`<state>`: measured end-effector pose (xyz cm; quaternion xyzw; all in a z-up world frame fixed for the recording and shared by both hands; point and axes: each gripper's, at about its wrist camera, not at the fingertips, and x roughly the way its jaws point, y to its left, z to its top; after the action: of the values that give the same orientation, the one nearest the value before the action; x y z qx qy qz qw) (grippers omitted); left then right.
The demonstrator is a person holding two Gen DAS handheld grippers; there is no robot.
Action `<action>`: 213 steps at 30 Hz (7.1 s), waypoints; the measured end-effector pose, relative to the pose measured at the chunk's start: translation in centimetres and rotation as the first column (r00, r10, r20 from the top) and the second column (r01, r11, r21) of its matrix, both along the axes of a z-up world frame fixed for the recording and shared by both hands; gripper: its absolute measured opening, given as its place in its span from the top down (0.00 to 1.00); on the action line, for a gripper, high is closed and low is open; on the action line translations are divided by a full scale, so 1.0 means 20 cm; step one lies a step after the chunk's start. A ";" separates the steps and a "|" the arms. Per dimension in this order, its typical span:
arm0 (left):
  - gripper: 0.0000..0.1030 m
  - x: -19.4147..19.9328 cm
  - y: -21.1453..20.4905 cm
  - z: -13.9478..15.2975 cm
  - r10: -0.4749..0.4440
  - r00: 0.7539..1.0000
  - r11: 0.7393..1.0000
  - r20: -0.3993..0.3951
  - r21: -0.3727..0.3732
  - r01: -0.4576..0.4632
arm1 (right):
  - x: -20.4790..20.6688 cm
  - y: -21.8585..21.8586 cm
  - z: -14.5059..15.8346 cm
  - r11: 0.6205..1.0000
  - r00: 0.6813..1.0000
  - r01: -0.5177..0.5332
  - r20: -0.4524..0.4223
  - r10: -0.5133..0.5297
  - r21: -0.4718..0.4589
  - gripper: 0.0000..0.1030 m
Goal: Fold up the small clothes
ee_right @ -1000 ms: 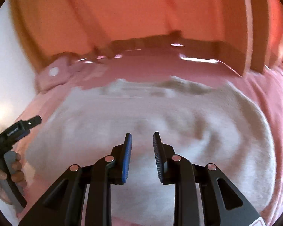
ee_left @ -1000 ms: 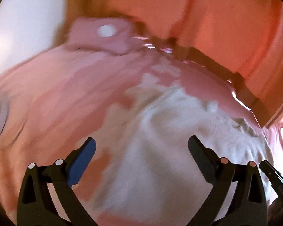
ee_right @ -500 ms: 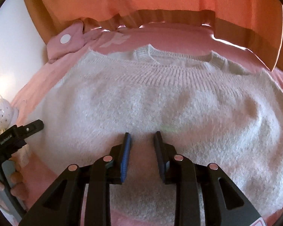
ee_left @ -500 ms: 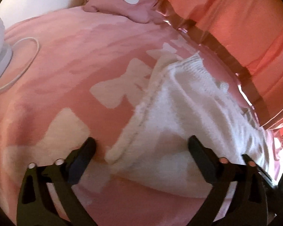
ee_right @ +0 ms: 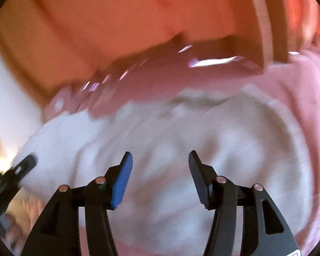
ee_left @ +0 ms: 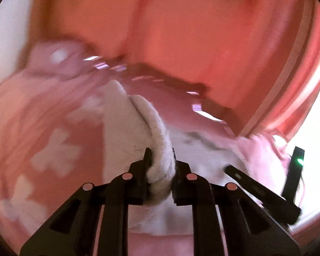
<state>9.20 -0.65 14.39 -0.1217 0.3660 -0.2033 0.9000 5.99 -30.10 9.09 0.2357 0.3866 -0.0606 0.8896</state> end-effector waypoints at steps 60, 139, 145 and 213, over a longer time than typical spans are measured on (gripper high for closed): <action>0.49 -0.31 -0.32 -0.17 -0.199 0.972 0.974 -0.128 0.081 0.210 | -0.44 -0.51 -0.12 0.945 0.998 0.060 -0.027 -0.054 0.322 0.40; 0.21 -0.18 -0.35 -0.39 -0.217 0.969 0.962 -0.119 0.141 0.233 | -0.27 -0.25 -0.31 0.993 0.961 0.057 -0.263 -0.082 -0.103 0.85; 0.19 -0.18 -0.36 -0.42 -0.215 0.967 0.962 -0.133 0.140 0.234 | -0.28 -0.18 -0.29 0.981 0.969 0.065 -0.225 -0.106 -0.182 0.80; 0.36 0.25 -0.12 0.21 -0.370 0.911 0.894 0.183 -0.197 0.403 | 0.06 -0.03 0.47 0.981 0.901 -0.131 0.429 0.056 0.146 0.68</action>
<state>14.15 -3.08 18.59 -0.1352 0.2922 -0.4276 0.8447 7.09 -30.60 18.49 0.3000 0.1993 0.0683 0.9304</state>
